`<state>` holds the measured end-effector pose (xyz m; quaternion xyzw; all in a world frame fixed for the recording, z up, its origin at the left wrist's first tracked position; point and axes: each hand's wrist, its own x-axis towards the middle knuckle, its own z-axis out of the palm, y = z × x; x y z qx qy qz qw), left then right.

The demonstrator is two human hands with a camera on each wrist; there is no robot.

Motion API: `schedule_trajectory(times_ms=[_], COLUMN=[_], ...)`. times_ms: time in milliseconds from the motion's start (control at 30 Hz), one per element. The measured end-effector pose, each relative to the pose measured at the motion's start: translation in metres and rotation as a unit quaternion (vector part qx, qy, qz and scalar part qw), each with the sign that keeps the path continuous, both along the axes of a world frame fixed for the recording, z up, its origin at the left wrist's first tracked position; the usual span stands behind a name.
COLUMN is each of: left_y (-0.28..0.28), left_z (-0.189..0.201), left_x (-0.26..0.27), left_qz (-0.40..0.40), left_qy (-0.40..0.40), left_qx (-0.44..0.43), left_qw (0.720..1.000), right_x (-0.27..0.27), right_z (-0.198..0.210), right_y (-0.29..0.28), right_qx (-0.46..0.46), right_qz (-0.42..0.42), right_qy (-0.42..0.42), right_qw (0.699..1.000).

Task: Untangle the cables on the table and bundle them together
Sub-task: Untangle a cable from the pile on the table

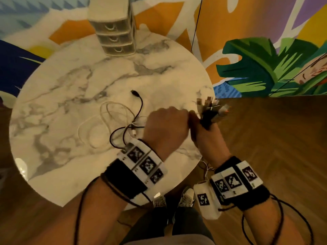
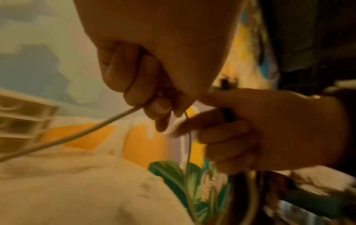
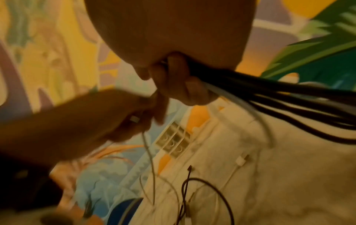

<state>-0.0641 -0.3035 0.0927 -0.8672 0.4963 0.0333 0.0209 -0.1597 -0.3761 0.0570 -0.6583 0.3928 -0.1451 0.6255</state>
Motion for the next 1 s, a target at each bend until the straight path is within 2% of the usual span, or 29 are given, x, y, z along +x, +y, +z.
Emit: schedule_trajectory(times_ms=[133, 233, 300, 367, 433, 500, 533, 633, 733, 800, 833, 933, 1000], left_y=[0.002, 0.011, 0.020, 0.034, 0.049, 0.051, 0.045, 0.016, 0.007, 0.014, 0.020, 0.046, 0.064], left_z=[-0.014, -0.028, -0.043, -0.062, -0.071, -0.061, -0.051, -0.019, -0.018, -0.033, -0.043, -0.073, -0.084], left_x=[-0.015, -0.012, -0.001, 0.025, 0.054, 0.068, 0.067, 0.030, 0.004, 0.011, 0.018, 0.052, 0.084], left_qz=[-0.031, -0.037, 0.000, 0.048, 0.108, 0.137, 0.121, -0.009, -0.065, -0.044, -0.028, 0.023, 0.087], left_qy=[0.010, 0.115, 0.173, 0.171, 0.177, 0.165, 0.139, 0.068, 0.085, 0.131, 0.145, 0.141, 0.154], left_qx=[-0.035, -0.087, -0.075, -0.011, 0.014, 0.003, -0.003, -0.010, -0.055, -0.073, -0.050, 0.014, 0.015], left_qw=[0.999, 0.989, 0.982, 0.984, 0.978, 0.977, 0.983, 0.998, 0.993, 0.988, 0.988, 0.990, 0.984], right_x=[0.004, 0.000, -0.002, -0.004, -0.008, -0.005, 0.000, 0.018, 0.027, 0.025, 0.023, 0.018, 0.017], right_z=[-0.012, -0.019, -0.021, -0.021, -0.022, -0.024, -0.025, -0.023, -0.024, -0.022, -0.021, -0.021, -0.019], right_y=[-0.003, -0.010, -0.016, -0.024, -0.031, -0.029, -0.022, 0.002, 0.000, -0.012, -0.017, -0.026, -0.032], right_qx=[0.080, 0.097, 0.101, 0.120, 0.138, 0.141, 0.142, 0.169, 0.190, 0.163, 0.151, 0.137, 0.141], right_qz=[-0.064, -0.116, -0.149, -0.194, -0.227, -0.197, -0.160, -0.084, -0.081, -0.082, -0.085, -0.124, -0.169], right_qy=[-0.012, -0.016, -0.054, -0.098, -0.120, -0.126, -0.121, -0.085, -0.100, -0.109, -0.112, -0.123, -0.125], right_qw=[0.995, 0.988, 0.982, 0.969, 0.957, 0.962, 0.969, 0.978, 0.973, 0.977, 0.978, 0.975, 0.968])
